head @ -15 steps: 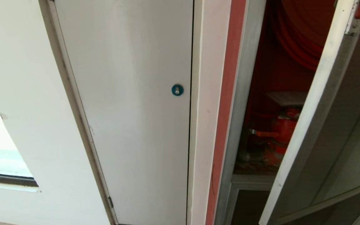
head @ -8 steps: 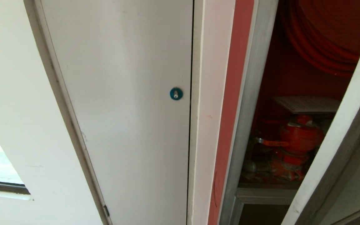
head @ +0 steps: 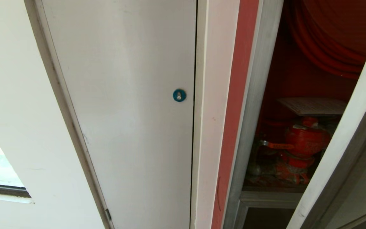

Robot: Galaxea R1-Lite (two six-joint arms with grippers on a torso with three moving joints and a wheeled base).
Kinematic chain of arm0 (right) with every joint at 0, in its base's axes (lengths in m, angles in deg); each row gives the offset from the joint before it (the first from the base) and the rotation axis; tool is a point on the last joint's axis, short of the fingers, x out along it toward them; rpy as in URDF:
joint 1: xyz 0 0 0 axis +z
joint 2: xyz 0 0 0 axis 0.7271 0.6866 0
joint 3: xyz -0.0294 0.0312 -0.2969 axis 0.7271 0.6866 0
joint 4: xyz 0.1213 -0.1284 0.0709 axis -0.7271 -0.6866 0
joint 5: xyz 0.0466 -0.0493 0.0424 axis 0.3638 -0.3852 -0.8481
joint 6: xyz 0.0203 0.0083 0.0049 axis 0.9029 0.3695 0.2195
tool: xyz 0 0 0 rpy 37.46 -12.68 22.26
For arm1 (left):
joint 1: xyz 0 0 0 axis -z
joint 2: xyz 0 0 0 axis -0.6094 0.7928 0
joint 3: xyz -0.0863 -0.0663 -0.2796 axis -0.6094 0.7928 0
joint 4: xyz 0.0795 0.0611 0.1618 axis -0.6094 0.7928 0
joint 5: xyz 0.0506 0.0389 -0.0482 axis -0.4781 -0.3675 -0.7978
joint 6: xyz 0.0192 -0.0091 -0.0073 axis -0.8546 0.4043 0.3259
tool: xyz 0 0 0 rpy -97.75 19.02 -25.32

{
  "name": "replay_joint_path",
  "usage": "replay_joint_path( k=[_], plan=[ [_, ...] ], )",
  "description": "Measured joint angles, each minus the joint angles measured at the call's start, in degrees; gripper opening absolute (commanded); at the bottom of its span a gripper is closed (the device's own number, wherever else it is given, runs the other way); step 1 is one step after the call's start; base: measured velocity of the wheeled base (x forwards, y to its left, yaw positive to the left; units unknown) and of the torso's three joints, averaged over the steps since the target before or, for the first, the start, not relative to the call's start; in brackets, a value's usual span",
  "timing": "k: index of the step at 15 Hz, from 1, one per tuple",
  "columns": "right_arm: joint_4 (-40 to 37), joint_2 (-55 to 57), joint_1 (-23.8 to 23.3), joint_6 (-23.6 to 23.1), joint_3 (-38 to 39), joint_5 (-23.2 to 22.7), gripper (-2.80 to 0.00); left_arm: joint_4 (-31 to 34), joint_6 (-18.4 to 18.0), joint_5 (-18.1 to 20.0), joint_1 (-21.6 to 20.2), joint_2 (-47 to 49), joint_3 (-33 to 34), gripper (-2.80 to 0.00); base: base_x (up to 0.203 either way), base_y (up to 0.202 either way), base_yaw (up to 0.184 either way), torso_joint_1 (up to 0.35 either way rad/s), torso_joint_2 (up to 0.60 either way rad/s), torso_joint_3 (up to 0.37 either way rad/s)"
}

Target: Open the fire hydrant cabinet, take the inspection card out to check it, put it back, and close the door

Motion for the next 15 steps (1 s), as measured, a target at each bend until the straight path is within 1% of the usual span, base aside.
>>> replay_joint_path(
  k=[15],
  plan=[
    [-0.02,0.0,0.0,-0.68,-0.07,-0.17,-2.8,0.0,-0.02,0.0,0.0,0.0,0.0,-2.8,0.0,0.0,0.0,0.0,0.0,0.0]
  ],
)
